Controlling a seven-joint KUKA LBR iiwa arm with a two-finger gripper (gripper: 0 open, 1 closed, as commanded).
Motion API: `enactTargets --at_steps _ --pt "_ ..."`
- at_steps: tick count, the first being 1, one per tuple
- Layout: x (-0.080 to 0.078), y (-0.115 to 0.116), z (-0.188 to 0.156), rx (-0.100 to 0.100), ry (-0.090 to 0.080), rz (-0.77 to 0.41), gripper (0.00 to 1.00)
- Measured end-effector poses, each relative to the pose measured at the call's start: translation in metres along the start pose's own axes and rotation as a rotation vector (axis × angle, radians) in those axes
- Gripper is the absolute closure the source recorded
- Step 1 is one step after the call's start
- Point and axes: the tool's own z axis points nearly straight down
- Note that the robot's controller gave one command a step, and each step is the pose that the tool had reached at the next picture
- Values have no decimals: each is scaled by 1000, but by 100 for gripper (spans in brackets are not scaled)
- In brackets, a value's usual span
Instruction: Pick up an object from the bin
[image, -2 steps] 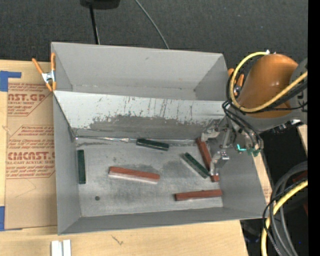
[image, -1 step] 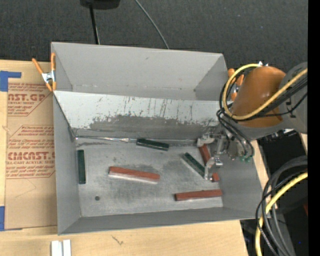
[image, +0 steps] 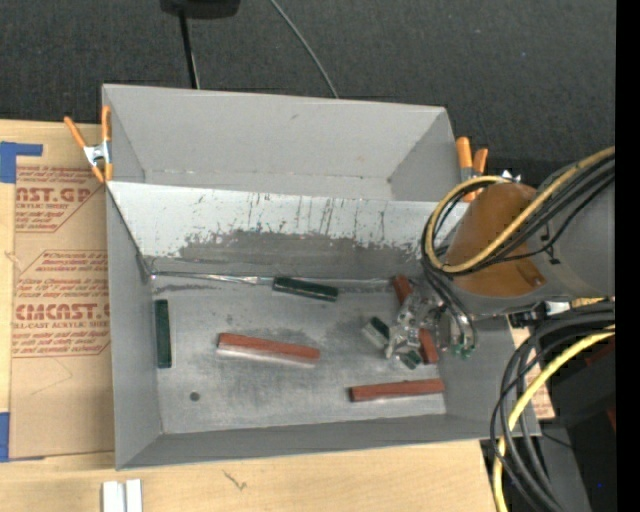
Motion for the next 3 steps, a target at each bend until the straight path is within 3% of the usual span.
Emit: enactTargets --at_steps 1,2,3 --pt "8 0 3 1 31 -3 0" --pt "6 -1 3 1 25 -2 0" --pt "-22 2 3 3 27 -58 0"
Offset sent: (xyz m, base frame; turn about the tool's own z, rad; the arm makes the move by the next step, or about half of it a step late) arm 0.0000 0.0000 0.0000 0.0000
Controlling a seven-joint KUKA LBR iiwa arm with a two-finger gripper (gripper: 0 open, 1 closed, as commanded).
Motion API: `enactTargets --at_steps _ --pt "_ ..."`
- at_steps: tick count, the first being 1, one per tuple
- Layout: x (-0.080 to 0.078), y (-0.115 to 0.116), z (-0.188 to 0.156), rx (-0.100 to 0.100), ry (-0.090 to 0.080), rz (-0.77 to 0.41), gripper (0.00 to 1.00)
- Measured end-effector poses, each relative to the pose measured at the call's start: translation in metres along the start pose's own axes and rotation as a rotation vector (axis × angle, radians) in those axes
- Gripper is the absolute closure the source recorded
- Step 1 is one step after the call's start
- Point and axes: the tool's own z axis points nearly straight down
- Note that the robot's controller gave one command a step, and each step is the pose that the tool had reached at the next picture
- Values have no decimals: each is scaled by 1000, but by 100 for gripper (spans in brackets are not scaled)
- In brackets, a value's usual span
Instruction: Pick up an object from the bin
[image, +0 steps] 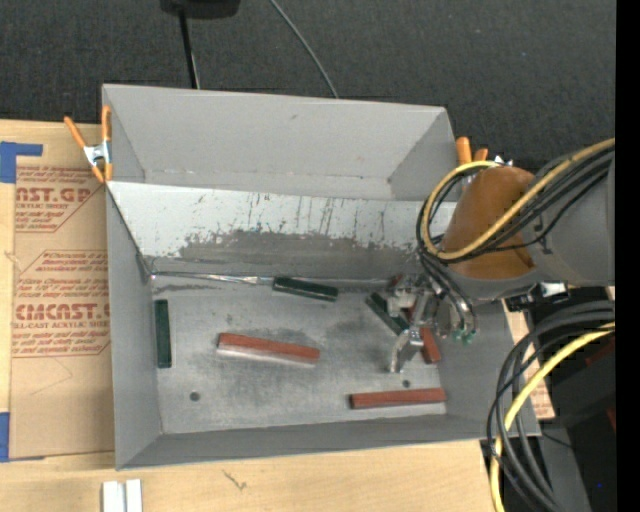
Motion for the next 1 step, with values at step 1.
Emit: enactTargets --at_steps 1 --pt "-23 1 0 -2 -5 59 0"
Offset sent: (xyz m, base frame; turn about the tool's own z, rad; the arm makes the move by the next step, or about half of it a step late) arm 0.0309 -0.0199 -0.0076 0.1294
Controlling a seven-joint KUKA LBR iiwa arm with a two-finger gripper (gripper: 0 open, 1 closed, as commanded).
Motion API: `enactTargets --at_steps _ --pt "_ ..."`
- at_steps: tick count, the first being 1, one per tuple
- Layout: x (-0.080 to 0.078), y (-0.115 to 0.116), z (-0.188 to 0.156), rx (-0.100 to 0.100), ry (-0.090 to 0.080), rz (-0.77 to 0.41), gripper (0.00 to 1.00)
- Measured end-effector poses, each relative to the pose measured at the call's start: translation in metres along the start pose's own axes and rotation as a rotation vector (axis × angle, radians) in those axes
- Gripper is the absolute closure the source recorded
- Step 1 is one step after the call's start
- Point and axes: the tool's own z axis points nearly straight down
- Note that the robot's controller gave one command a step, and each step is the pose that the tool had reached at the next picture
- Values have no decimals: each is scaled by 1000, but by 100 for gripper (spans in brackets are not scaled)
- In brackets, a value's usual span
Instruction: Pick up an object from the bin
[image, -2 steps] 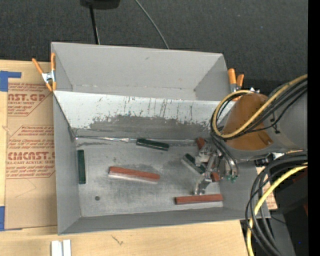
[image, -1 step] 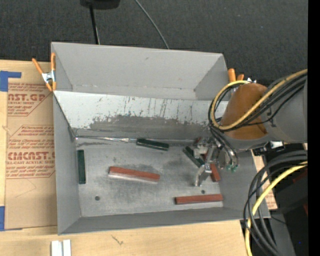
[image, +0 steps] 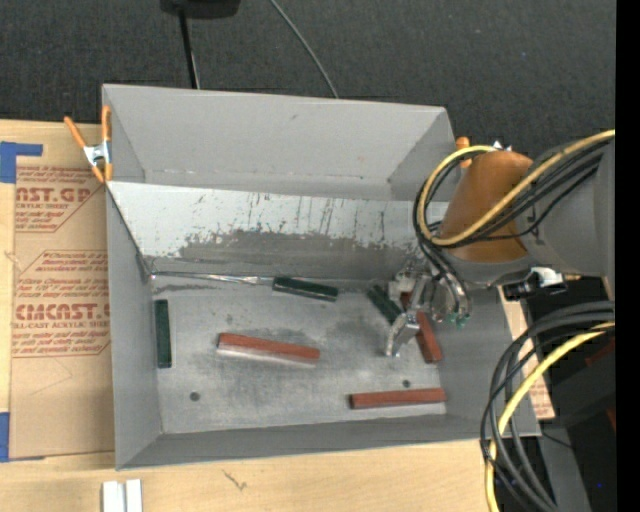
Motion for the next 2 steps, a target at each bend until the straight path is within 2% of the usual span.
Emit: enactTargets --at_steps 1,2 --pt "-16 -13 3 0 -5 69 100" --pt "-16 -13 3 0 -5 69 100"
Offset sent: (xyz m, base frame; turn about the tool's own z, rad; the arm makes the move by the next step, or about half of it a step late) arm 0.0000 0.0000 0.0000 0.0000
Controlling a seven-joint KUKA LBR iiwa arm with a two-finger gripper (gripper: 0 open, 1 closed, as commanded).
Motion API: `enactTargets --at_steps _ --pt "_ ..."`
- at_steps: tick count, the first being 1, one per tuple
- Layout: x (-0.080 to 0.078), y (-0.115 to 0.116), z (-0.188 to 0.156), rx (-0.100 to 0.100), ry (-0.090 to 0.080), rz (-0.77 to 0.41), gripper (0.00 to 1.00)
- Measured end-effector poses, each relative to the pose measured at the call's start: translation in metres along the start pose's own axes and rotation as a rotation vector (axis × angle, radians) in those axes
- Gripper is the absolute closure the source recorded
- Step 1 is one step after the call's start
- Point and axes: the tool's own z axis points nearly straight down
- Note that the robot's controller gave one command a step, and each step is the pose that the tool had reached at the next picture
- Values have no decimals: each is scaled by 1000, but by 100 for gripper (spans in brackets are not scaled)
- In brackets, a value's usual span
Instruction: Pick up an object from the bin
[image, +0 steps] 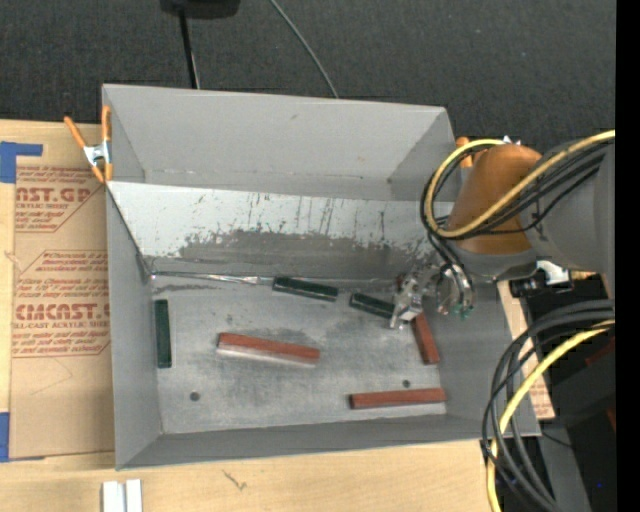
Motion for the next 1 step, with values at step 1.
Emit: enactTargets --at_steps 1 --pt "21 -6 -167 1 7 -10 100"
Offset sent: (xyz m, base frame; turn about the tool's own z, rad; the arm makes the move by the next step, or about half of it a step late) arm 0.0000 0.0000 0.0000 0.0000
